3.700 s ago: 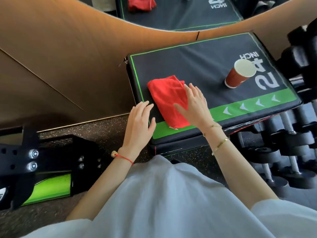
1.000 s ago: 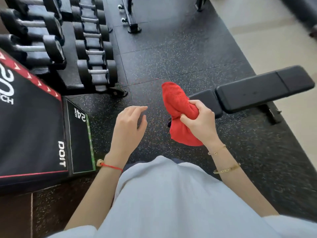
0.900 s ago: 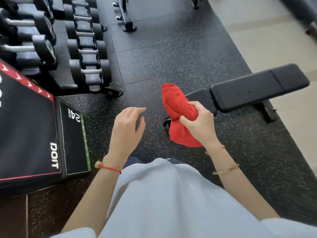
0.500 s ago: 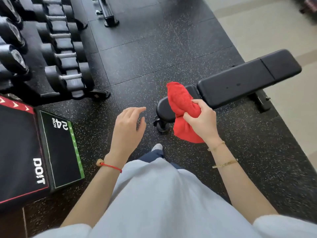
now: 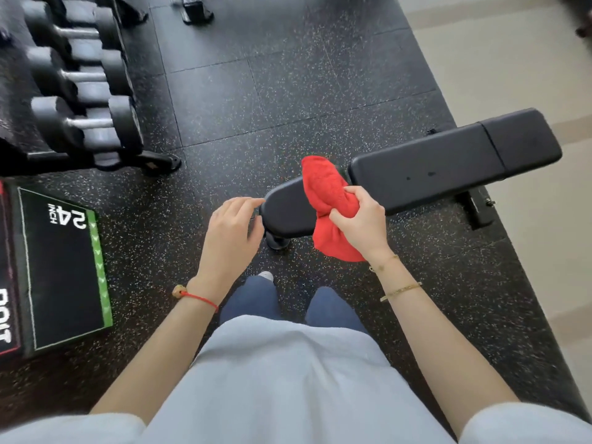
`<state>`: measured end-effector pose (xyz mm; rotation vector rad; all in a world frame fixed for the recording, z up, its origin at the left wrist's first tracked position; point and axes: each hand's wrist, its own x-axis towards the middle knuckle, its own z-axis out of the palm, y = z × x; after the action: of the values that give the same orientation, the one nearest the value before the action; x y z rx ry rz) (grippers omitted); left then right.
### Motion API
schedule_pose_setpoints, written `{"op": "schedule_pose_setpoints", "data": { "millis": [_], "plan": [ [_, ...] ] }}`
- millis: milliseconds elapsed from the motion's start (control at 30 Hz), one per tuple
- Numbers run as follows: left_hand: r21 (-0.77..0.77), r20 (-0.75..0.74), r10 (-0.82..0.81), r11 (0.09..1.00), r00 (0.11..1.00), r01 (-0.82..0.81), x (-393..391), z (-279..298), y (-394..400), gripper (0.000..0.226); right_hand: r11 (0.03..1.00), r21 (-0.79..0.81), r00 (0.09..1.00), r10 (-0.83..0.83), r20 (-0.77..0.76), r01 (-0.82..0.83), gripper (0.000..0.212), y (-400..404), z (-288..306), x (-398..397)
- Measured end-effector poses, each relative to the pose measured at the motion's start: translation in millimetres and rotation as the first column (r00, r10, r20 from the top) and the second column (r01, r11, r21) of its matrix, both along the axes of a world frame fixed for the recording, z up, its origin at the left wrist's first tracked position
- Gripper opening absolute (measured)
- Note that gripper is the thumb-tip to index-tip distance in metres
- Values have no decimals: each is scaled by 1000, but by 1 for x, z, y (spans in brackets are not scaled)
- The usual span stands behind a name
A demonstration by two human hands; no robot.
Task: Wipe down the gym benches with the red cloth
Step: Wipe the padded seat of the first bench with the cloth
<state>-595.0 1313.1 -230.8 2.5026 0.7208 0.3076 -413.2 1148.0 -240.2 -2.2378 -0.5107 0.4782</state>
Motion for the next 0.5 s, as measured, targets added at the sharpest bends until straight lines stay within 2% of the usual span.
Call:
{"op": "schedule_pose_setpoints", "data": {
  "millis": [200,500],
  "plan": [
    [-27,-16,147,989,989,-147,39,-67,-41,31,990,-45,991,137,0,-137,40,-13,-64,57],
    [0,-18,185,983,982,-185,82,-206,-40,32,983,-19,983,184,-16,-184,37,-7,-198,100]
  ]
}}
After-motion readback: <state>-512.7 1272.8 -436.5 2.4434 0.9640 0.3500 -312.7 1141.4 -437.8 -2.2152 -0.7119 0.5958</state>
